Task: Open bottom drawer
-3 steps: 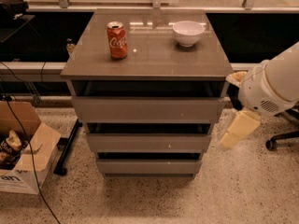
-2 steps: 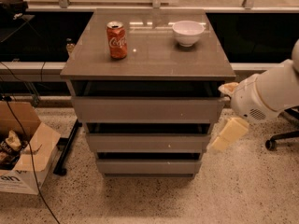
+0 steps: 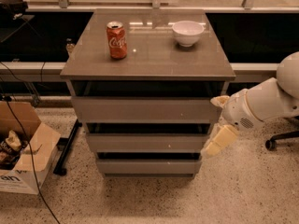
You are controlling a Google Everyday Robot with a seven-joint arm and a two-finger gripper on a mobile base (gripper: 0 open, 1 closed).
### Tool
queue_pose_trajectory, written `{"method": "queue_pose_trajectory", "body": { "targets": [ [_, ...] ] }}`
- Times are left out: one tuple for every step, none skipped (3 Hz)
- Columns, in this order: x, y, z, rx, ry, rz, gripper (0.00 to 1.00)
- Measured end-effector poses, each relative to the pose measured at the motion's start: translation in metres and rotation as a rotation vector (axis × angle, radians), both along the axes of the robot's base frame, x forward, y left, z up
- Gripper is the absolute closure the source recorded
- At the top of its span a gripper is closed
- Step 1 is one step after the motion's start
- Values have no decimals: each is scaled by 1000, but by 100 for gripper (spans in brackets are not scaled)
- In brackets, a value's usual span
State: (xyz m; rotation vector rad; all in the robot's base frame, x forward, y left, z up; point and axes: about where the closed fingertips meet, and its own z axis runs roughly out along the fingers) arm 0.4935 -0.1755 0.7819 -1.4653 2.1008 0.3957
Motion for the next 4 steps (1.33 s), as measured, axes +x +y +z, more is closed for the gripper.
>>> {"method": "queue_pose_trajectory", "body": {
  "targets": [
    [1, 5, -19, -18, 9, -29, 0],
    [7, 12, -52, -13, -2, -60, 0],
    [19, 18, -88, 34, -19, -78, 0],
    [29, 14, -127, 83, -5, -98, 0]
  ]
}}
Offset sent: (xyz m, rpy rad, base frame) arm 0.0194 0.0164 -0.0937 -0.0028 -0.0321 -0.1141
